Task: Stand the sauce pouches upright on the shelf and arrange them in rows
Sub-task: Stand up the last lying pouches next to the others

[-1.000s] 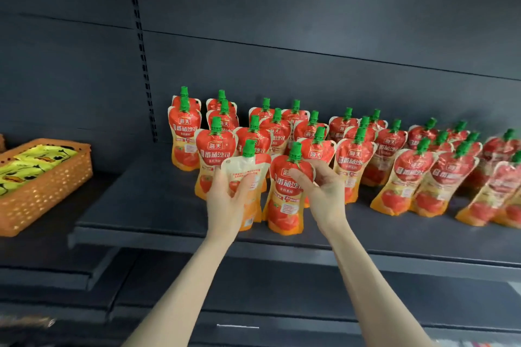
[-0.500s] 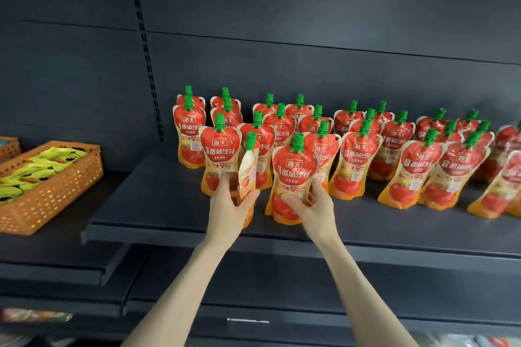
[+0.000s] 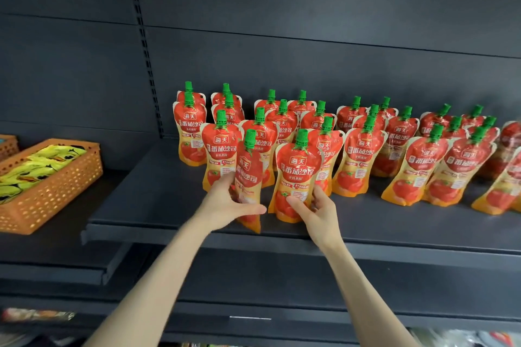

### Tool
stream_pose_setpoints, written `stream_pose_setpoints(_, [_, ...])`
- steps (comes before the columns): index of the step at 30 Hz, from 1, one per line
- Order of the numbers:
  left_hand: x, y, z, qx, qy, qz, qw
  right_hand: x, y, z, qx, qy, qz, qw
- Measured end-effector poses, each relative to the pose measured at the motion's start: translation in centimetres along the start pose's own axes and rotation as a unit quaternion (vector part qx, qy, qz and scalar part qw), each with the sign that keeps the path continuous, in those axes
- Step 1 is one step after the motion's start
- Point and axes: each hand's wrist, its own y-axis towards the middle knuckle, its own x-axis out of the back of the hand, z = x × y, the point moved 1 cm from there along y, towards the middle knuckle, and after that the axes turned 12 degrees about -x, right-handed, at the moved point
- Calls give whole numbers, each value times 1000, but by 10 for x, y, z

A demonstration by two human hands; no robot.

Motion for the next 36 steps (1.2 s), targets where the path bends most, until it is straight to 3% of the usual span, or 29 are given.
stream_pose_setpoints(2, [-19,-8,2,2,61,-109,992,-1,-2,1,8,-13,-7,1000])
stream_pose_setpoints(4, [-28,-14,6,14,74,-140,987,-2,-3,1,17,-35,-18,999])
stream_pose_setpoints(8, [-17,-25,16,3,-64,-54,997,-2,-3,-1,23,-60,-23,998])
stream_pose_setpoints(10, [-9,-24,20,-17,-57,-51,997,-5,-2,-1,22,-66,-20,997])
stream_pose_setpoints(15, [-15,-15,26,-32,-18,-130,991,-7,1,1,20,-81,-20,996])
stream_pose_setpoints(20, [-22,-10,30,-41,0,-144,989,1,1,2,24,-86,-30,996])
stream_pose_setpoints(36, [-51,14,8,-19,-28,-81,996,44,9,6,4,-143,-42,989])
